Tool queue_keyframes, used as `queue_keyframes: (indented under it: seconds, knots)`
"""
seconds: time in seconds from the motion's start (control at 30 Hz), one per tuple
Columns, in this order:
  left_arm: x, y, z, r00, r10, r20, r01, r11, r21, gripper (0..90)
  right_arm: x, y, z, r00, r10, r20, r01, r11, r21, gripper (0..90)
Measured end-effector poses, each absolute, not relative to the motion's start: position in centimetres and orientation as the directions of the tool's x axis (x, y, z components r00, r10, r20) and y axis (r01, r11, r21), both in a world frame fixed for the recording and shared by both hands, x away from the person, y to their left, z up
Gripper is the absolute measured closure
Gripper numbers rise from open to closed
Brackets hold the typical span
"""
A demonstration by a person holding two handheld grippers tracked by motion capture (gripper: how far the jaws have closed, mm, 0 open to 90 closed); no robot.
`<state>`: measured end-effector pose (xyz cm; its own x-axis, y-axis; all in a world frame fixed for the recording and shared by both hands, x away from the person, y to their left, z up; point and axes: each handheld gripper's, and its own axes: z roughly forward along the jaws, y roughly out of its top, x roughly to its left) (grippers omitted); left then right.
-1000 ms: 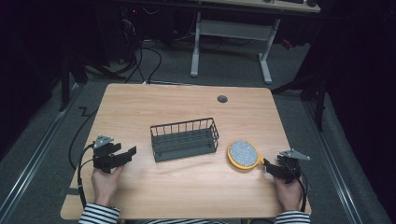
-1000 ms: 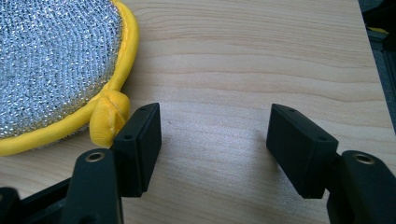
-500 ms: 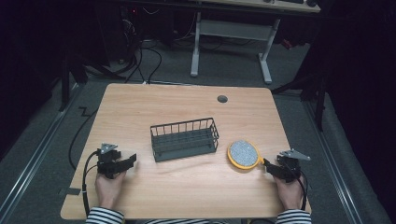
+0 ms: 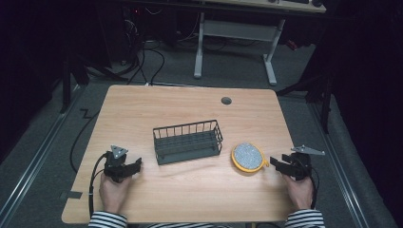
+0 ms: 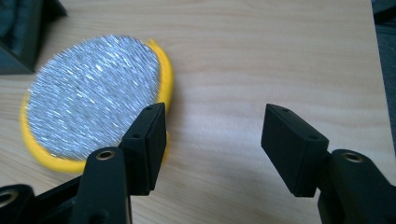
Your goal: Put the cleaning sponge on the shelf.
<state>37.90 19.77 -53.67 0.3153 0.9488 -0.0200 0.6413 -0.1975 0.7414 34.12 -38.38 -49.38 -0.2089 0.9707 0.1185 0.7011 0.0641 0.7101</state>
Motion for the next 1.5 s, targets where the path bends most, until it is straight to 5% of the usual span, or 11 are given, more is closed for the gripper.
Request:
queue_keyframes:
  seconds: [0.27, 0.6, 1.5]
  knots:
    - [37.9, 19.8, -53.7, 0.316, 0.948, -0.025, 0.643, -0.195, 0.741, 28.5, 37.6, -35.8, -46.0, -0.335, 0.939, 0.077, 0.725, 0.205, 0.658, 36.5]
    - [37.9, 19.9, -53.7, 0.313, 0.949, -0.032, 0.641, -0.187, 0.744, 28.5, 41.4, -33.5, -46.6, -0.4, 0.911, 0.104, 0.804, 0.295, 0.516, 35.1]
    - [37.9, 19.8, -53.7, 0.313, 0.949, -0.027, 0.643, -0.191, 0.742, 27.9, 43.6, -33.5, -48.6, -0.387, 0.897, 0.213, 0.88, 0.29, 0.377, 53.1]
